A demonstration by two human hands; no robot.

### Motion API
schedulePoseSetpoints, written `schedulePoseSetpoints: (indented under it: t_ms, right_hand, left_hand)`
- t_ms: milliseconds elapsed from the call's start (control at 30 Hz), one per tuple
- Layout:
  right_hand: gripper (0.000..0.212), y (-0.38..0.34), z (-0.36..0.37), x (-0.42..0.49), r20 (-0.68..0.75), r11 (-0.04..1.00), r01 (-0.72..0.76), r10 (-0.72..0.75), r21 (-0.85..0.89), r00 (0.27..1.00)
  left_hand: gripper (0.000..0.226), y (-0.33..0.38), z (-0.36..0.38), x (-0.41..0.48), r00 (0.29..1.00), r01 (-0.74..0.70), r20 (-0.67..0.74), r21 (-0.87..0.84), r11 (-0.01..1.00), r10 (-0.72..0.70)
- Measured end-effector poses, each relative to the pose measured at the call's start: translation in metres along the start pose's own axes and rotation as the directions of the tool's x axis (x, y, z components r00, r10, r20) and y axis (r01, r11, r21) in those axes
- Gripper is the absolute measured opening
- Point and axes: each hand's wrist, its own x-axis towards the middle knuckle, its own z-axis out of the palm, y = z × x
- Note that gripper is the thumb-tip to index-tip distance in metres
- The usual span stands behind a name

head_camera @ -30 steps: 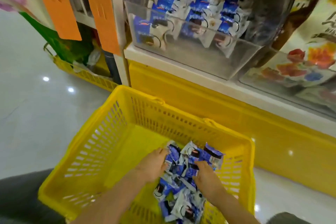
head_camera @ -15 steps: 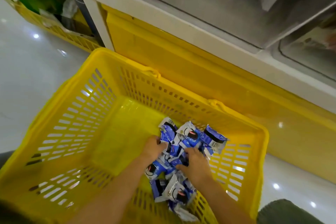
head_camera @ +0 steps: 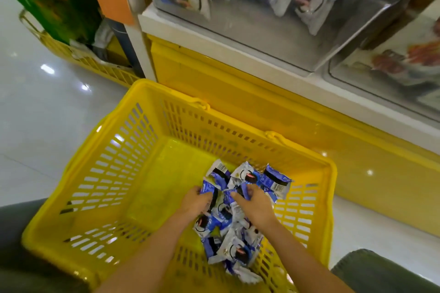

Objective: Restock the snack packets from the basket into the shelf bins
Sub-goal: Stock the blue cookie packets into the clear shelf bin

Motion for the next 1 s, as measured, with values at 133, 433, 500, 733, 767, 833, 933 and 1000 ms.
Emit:
schedulePoseSetpoints:
  t_ms: [133,433,500,733,767,833,933,1000]
  right_hand:
    - [0.025,-0.015,-0.008,-0.015,-0.22,0.992,0.12,-0.111,0.029,0.969]
    - [0.027,-0.048,-0.029,-0.07,-0.346,0.878,0.441,-0.362,0.186,0.866]
    - [0.03,-0.054,-0.035,-0.08,-0.353,0.844,0.498,-0.413,0.198,0.84]
    - [0.055,-0.082,-0.063,-0.113,-0.306,0.884,0.451,-0.399,0.122,0.864]
    - [0.048,-0.085,-0.068,-0.118,-0.277,0.876,0.461,-0.413,0.139,0.867]
    - [0.024,-0.093,-0.076,-0.129,-0.228,0.838,0.514,-0.473,0.183,0.851]
    - [0.013,-0.107,-0.086,-0.146,-0.194,0.777,0.57,-0.537,0.267,0.821]
    - [0.013,-0.118,-0.094,-0.157,-0.187,0.749,0.596,-0.566,0.291,0.803]
  left_hand:
    - [0.01,0.017,0.009,-0.031,0.999,-0.019,0.031,-0.195,0.981,0.026]
    - [0.023,0.056,-0.001,-0.106,0.938,-0.129,0.216,-0.51,0.851,0.271]
    - [0.021,0.062,-0.011,-0.118,0.914,-0.192,0.222,-0.503,0.843,0.341]
    - [0.037,0.089,-0.029,-0.153,0.897,-0.336,0.102,-0.474,0.814,0.43]
    - [0.036,0.092,-0.031,-0.158,0.893,-0.349,0.094,-0.473,0.809,0.441]
    - [0.035,0.099,-0.037,-0.167,0.878,-0.388,0.078,-0.461,0.798,0.473]
    - [0.036,0.113,-0.049,-0.179,0.845,-0.458,0.065,-0.421,0.783,0.53]
    - [0.036,0.123,-0.062,-0.187,0.823,-0.486,0.079,-0.417,0.768,0.563]
